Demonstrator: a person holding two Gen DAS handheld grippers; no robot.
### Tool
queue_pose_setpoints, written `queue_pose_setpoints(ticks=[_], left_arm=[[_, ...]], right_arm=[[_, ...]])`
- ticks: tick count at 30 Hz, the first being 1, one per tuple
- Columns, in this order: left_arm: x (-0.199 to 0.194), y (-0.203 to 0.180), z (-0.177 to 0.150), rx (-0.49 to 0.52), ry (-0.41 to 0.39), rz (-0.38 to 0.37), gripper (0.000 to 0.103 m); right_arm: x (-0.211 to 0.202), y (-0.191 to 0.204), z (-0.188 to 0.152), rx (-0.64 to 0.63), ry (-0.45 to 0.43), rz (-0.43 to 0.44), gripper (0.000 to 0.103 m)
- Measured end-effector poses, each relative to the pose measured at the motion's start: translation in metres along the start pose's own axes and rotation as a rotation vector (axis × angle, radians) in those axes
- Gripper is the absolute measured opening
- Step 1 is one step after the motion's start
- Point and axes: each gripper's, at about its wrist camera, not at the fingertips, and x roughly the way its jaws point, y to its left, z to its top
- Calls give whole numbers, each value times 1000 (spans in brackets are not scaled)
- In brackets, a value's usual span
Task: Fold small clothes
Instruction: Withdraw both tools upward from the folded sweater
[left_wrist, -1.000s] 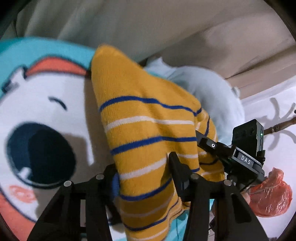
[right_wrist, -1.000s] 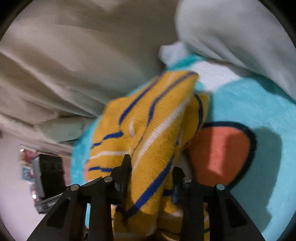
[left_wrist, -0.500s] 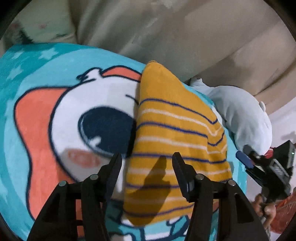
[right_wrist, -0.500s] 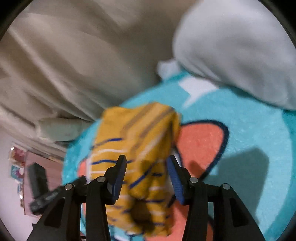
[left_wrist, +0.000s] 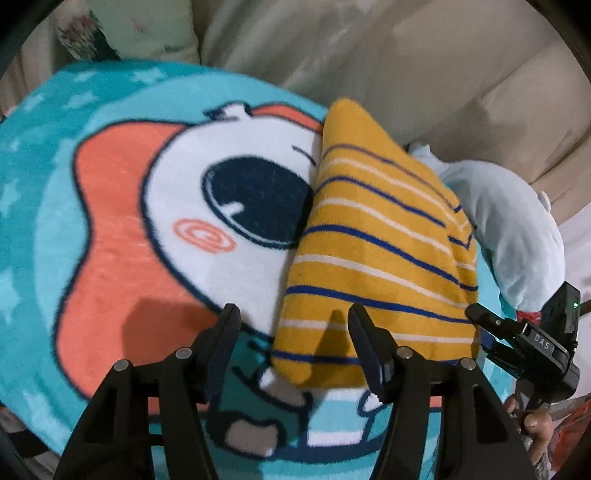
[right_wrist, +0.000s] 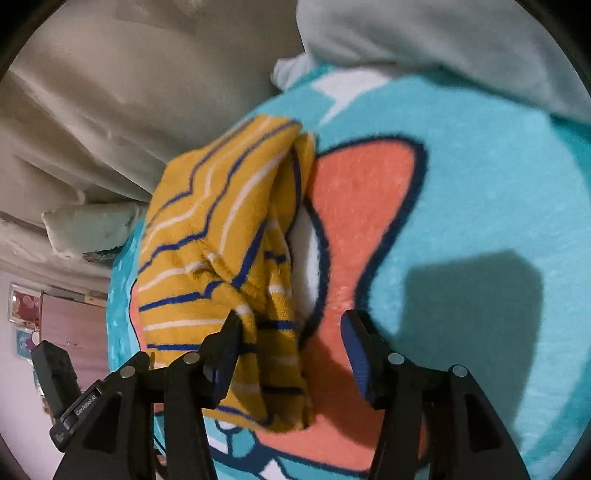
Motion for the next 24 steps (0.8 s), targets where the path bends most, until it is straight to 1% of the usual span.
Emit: queue_pose_setpoints(ticks=[3,4,7,8,10,12,13,14,15,16,18,20,21,23,24], left_arm=[[-26,-8,-11,16,-69,43,60],[-27,-14,-12,23,-86,56,60],[-52,-29,-28,66,-157,103,60],[-58,-35,-30,81,-181,120,61],[-75,-42,-41,108,-240,156,65],[-94,-45,-49,125,-304,193,72],[-104,-48,-55,128,-345,204,74],[-115,-51,-61,132,-393,225,78],[-122,-50,-65,132,-420,237,84],[-133,-50,-71,130,-462,256,86],[-156,-48,-80,114,-548,287,96],[-175,-47,-85,97,-612,303,102],[-184,-45,-86,84,-646,312,103],[-194,-43,-79,68,-680,316,103],[-198,-42,-73,69,-684,307,103]], right_arm=[[-20,9,-5,-38,-52,-20,59],[-25,12,-7,-46,-63,-23,59],[-40,22,-18,-80,-97,-41,59],[-42,23,-15,-91,-105,-48,59],[-50,30,-20,-129,-126,-65,59],[-58,37,-26,-165,-140,-77,59],[-59,43,-32,-195,-144,-90,60],[-60,46,-37,-218,-145,-94,61],[-56,52,-41,-239,-144,-94,61],[-55,56,-46,-256,-142,-94,61],[-54,62,-55,-281,-136,-90,62],[-52,70,-65,-314,-126,-84,62],[-51,73,-68,-328,-127,-83,62],[-54,80,-74,-358,-139,-93,62],[-56,85,-79,-384,-151,-105,63]])
